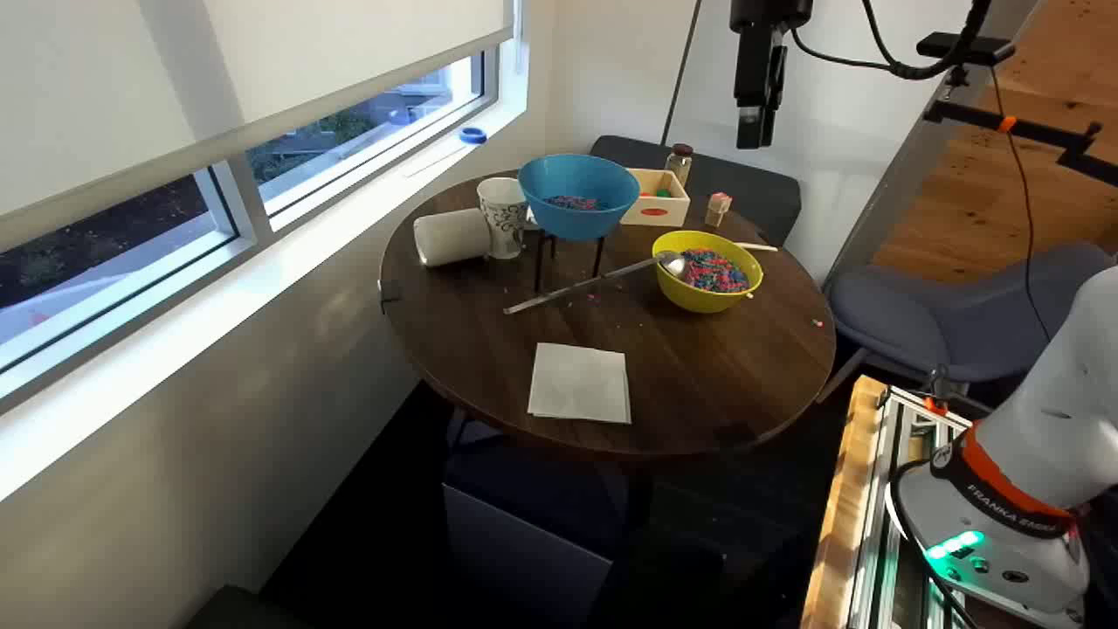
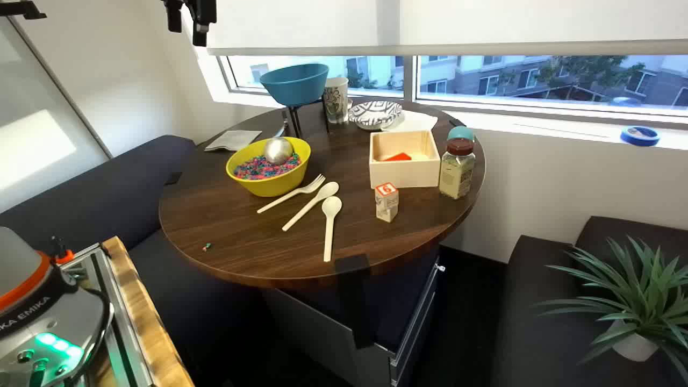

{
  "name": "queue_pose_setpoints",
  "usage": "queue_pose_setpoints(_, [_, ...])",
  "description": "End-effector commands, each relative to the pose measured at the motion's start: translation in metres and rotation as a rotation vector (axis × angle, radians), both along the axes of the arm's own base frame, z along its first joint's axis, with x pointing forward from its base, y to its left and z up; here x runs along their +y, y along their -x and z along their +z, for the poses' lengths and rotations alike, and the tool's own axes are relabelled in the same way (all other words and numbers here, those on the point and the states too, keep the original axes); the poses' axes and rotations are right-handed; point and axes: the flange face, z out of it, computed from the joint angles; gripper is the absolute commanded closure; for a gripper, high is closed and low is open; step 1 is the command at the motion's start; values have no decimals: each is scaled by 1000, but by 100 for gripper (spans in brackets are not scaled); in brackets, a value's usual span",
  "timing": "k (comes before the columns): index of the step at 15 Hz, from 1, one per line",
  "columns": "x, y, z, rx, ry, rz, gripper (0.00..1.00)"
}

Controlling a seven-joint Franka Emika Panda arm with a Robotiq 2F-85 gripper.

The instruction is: Put the silver serving spoon in the blue bowl

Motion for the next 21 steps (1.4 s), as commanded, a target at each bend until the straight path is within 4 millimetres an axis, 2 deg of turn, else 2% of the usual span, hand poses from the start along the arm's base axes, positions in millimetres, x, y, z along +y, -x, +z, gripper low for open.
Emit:
queue_pose_setpoints(1, [0, 0, 0, 1, 0, 0, 0])
queue_pose_setpoints(9, [0, 0, 0, 1, 0, 0, 0])
queue_pose_setpoints(12, [18, -15, -16, -33, 58, 2, 0])
queue_pose_setpoints(17, [60, -39, -56, -89, 98, 15, 0])
queue_pose_setpoints(21, [83, -39, -81, -118, 154, -13, 0])
